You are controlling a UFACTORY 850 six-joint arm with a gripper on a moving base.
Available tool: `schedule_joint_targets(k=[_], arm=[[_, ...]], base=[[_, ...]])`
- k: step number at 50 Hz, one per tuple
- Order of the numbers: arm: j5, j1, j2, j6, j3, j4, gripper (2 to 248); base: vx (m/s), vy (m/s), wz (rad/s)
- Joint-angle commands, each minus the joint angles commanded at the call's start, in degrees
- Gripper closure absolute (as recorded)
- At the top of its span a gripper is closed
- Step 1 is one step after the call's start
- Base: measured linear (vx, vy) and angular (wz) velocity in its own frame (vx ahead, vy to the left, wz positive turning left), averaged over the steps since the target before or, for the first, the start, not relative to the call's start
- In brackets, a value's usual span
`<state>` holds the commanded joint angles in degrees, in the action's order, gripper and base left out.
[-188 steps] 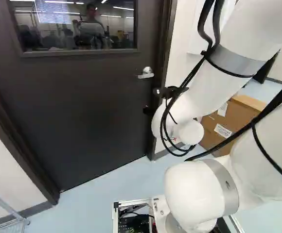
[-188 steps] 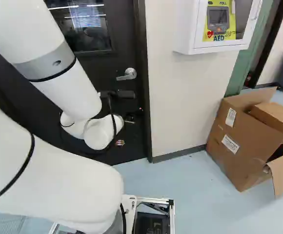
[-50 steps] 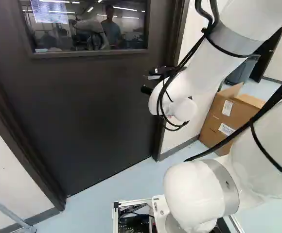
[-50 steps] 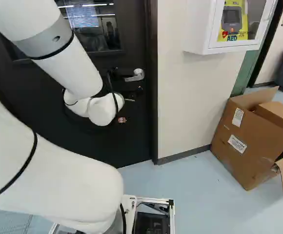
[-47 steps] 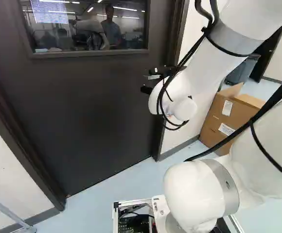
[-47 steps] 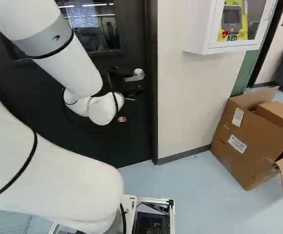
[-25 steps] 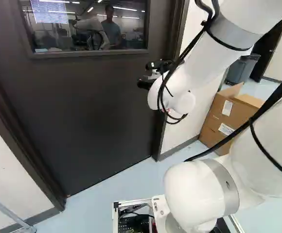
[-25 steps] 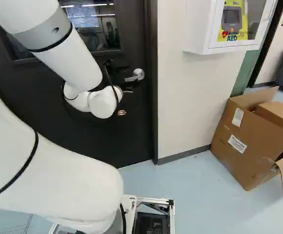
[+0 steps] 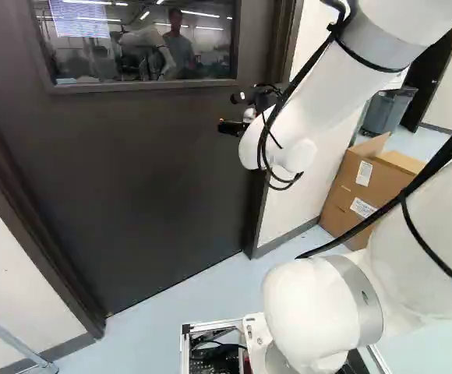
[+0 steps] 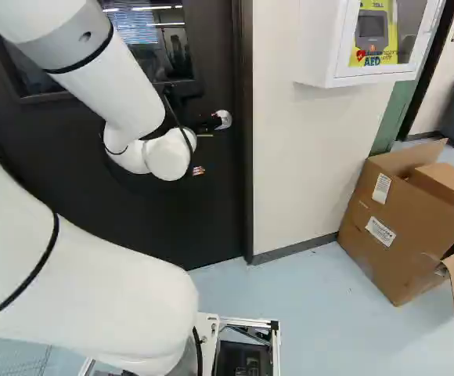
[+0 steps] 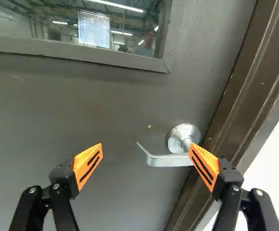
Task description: Open the door and move inside
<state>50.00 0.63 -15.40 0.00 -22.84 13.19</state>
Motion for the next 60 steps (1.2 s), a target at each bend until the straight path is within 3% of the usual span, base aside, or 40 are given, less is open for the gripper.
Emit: schedule_joint_targets(k=[32, 60], arm=[[0.0, 2.99, 2.16, 0.0, -4.43, 9.87, 3], [0.0, 2.6, 5.63, 0.0, -7.54, 10.74, 3]], base=[[0.0, 0.0, 0.0], [0.0, 0.0, 0.0]])
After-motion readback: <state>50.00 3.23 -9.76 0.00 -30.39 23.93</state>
